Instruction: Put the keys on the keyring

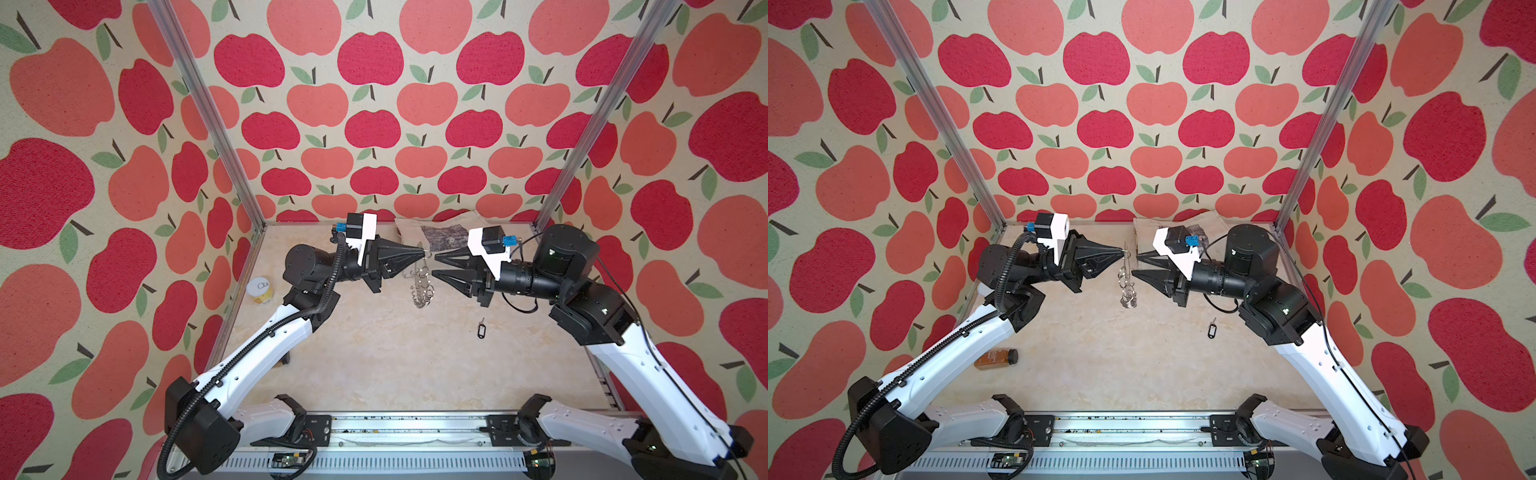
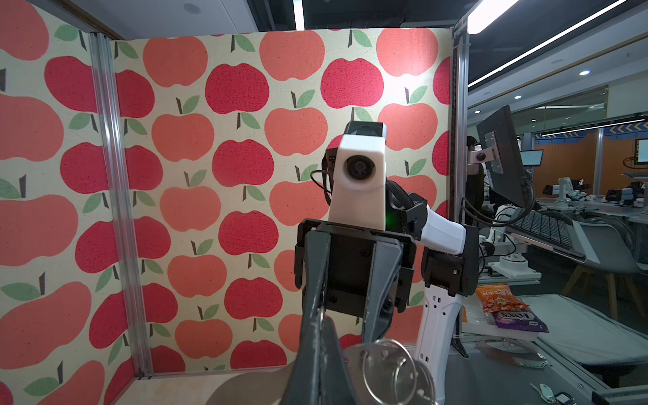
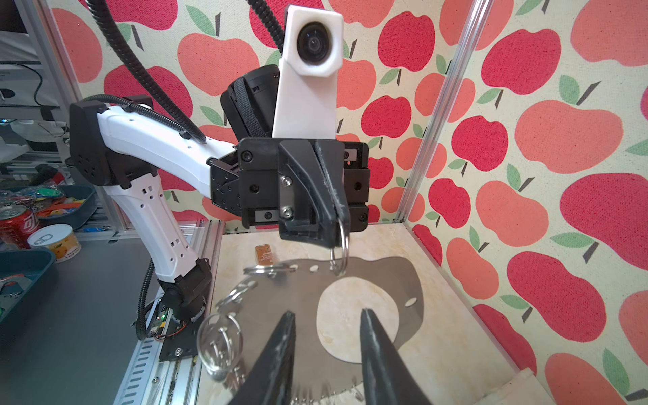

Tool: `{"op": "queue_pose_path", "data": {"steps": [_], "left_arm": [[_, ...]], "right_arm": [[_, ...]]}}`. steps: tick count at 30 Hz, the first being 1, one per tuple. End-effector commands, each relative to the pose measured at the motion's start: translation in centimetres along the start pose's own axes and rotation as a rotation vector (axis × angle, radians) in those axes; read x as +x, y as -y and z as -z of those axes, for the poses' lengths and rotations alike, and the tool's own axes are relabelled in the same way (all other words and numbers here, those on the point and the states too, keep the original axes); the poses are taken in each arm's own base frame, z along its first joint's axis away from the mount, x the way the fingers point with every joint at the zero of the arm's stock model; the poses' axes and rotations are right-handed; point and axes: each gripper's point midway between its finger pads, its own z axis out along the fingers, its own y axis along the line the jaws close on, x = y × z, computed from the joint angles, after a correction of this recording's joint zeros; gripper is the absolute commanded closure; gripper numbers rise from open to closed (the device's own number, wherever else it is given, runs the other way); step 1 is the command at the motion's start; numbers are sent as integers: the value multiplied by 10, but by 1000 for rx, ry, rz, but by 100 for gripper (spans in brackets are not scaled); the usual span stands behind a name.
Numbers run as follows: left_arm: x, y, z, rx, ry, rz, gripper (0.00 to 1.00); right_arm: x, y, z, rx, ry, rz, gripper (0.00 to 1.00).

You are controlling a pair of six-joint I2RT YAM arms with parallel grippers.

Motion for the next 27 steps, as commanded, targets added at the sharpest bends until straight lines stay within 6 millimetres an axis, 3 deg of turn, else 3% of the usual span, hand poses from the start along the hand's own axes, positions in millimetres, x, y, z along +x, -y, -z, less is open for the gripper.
{"op": "queue_pose_path", "data": {"steps": [1,17,27], "left_arm": [[-16,12,-1,53,39,-43,100],[-10,18,-7,87,31,-41,100],[-9,24,-7,96,15,-60,100]], "right_arm": [[-11,-2,2,-14,51,-5,67],[-19,-1,-5,-55,101,-29,80],[-17,-3,-5,-59,102,-36,100]]}}
